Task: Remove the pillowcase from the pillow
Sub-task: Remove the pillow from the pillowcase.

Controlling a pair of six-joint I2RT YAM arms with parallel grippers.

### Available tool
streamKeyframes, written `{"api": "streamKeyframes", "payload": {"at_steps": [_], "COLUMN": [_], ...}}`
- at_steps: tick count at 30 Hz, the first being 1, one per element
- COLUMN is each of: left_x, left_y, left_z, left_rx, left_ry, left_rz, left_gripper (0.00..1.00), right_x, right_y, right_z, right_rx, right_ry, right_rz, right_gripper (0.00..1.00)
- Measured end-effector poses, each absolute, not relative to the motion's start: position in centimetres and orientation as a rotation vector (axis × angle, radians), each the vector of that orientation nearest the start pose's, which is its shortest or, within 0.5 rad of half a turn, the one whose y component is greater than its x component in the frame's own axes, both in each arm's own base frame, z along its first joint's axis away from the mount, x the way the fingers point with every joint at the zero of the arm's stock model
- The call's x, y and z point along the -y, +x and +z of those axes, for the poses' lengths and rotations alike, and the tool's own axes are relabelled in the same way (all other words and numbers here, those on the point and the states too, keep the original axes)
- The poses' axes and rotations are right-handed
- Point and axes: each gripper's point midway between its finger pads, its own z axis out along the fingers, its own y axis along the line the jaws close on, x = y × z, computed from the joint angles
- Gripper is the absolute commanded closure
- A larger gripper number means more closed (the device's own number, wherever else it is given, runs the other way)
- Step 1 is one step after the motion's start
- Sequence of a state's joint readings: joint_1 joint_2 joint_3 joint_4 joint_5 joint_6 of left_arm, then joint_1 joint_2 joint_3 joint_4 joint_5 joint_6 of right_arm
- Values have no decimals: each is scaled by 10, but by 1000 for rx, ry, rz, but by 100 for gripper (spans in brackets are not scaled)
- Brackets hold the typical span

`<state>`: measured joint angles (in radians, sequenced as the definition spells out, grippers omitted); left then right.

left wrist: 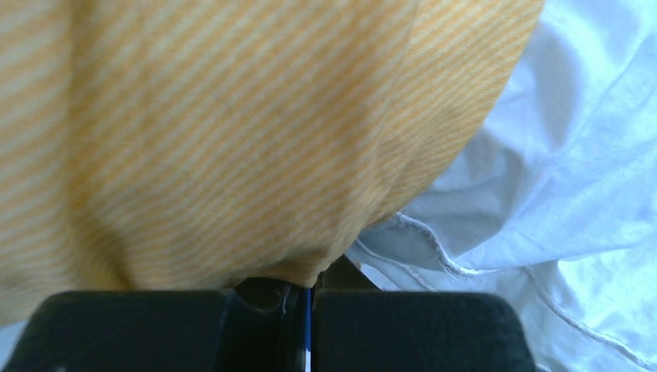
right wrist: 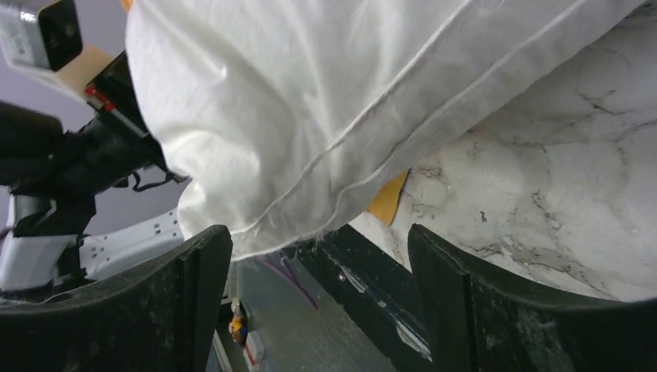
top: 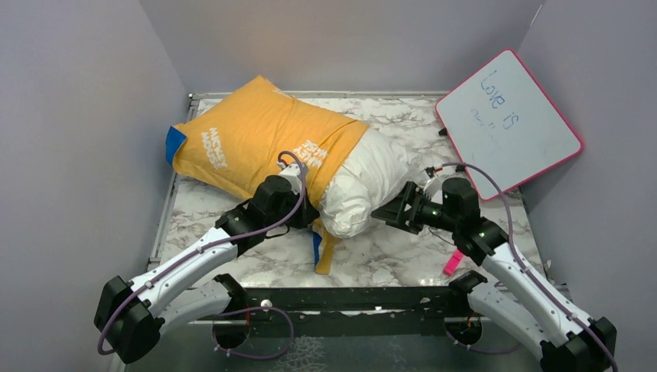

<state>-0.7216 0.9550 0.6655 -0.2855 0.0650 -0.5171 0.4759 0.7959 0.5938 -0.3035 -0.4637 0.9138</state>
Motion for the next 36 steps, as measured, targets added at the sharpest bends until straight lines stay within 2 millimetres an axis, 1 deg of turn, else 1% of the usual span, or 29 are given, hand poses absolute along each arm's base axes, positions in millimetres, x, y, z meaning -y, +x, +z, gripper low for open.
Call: {"api": "streamKeyframes", "payload": {"at_steps": [3, 6, 10, 13, 16, 18, 20, 21, 23, 24, 25, 26, 27, 28, 29, 31, 32, 33, 35, 36], "left_x": [231, 234, 236, 237, 237, 237, 238, 238, 239, 239, 239, 239, 240, 240, 240, 240, 239, 239, 236, 234], "left_y": [210, 209, 208, 208, 206, 206, 206, 205, 205, 205, 204, 204, 204, 204, 204, 204, 204, 204, 203, 202], "left_z": [152, 153, 152, 151, 149, 149, 149, 150, 150, 150, 150, 150, 149, 149, 149, 149, 149, 150, 152, 154], "left_rx": [-2232, -2229, -2233, -2236, -2238, -2238, -2236, -2236, -2236, -2237, -2237, -2238, -2240, -2241, -2241, -2240, -2239, -2239, -2237, -2232], "left_ry": [280, 288, 281, 271, 260, 259, 260, 262, 265, 266, 267, 269, 269, 270, 271, 271, 271, 267, 249, 240], "left_rz": [-789, -807, -827, -837, -847, -853, -860, -862, -866, -868, -869, -871, -872, -873, -874, -873, -872, -872, -866, -864], "left_gripper": [100, 100, 100, 100, 100, 100, 100, 100, 100, 100, 100, 100, 95, 85, 72, 48, 40, 35, 28, 25], "right_x": [-220, -225, -232, -238, -246, -253, -261, -265, -273, -276, -279, -281, -282, -283, -283, -282, -281, -280, -276, -274], "right_y": [171, 162, 158, 159, 163, 166, 164, 162, 160, 161, 162, 164, 166, 169, 173, 182, 188, 193, 199, 202], "right_z": [189, 192, 201, 207, 202, 194, 185, 181, 173, 170, 167, 164, 161, 159, 158, 160, 163, 165, 170, 172], "right_rx": [-2240, -2226, -2209, -2189, -2219, -2258, -2300, -2321, -2356, -2373, -2386, -2396, -2400, -2403, -2404, -2396, -2387, -2378, -2358, -2346], "right_ry": [167, 149, 119, 86, 69, 76, 71, 69, 71, 80, 91, 102, 109, 122, 141, 185, 212, 233, 267, 283], "right_rz": [1381, 1471, 1552, 1603, 1629, 1633, 1643, 1647, 1642, 1637, 1634, 1629, 1620, 1606, 1587, 1540, 1509, 1480, 1431, 1411], "right_gripper": [12, 12, 11, 11, 11, 11, 12, 17, 39, 47, 61, 78, 89, 92, 97, 99, 99, 99, 99, 99]}}
